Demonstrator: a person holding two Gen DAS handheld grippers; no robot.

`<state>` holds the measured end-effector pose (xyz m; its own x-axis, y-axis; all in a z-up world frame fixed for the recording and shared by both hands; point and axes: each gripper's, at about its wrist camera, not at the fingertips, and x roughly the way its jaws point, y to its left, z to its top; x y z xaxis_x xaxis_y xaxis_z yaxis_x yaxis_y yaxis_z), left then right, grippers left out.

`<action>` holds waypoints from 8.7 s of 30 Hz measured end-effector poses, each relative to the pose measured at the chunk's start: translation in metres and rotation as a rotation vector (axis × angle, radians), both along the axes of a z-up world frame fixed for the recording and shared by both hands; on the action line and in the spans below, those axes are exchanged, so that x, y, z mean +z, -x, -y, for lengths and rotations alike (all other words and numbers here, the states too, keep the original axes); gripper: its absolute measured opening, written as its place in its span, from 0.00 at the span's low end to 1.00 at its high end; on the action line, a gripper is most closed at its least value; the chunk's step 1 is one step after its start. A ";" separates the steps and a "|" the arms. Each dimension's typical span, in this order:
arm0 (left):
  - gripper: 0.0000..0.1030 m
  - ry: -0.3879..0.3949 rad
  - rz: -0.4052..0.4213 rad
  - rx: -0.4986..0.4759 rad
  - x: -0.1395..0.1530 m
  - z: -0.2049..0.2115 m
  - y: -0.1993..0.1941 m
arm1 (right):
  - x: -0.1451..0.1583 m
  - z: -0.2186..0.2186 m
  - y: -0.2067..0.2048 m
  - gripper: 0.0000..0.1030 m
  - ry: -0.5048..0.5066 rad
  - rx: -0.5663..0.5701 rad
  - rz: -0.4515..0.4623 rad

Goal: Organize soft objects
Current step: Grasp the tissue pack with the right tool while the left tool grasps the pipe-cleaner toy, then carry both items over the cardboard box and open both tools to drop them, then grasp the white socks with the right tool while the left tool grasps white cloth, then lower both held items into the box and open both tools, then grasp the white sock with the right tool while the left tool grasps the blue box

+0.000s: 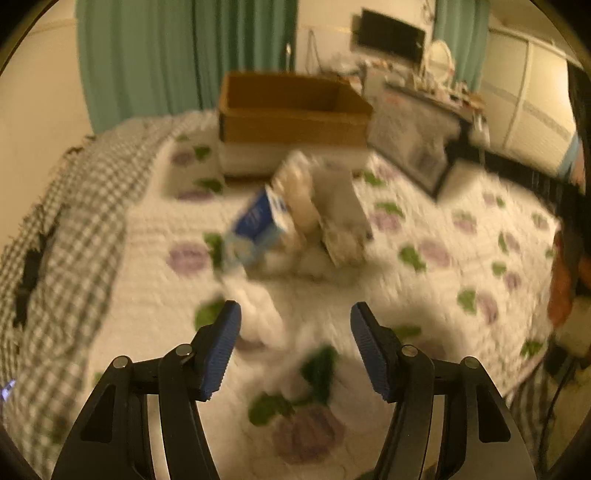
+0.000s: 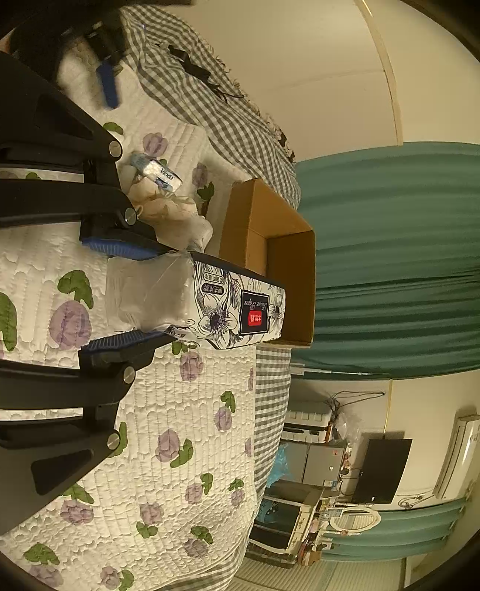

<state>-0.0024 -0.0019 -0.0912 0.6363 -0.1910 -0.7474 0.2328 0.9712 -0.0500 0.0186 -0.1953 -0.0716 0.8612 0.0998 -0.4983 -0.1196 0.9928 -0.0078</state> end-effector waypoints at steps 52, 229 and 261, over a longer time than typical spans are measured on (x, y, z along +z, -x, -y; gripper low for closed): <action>0.49 -0.104 0.210 0.001 0.042 0.033 -0.253 | 0.028 -0.005 -0.198 0.79 0.040 0.017 0.070; 0.75 -0.020 -0.007 0.020 -0.030 -0.031 -0.091 | -0.031 -0.020 -0.074 0.98 0.042 -0.026 -0.140; 0.15 -0.016 0.086 -0.029 -0.001 -0.044 -0.107 | -0.052 -0.031 -0.092 0.24 -0.054 0.087 -0.238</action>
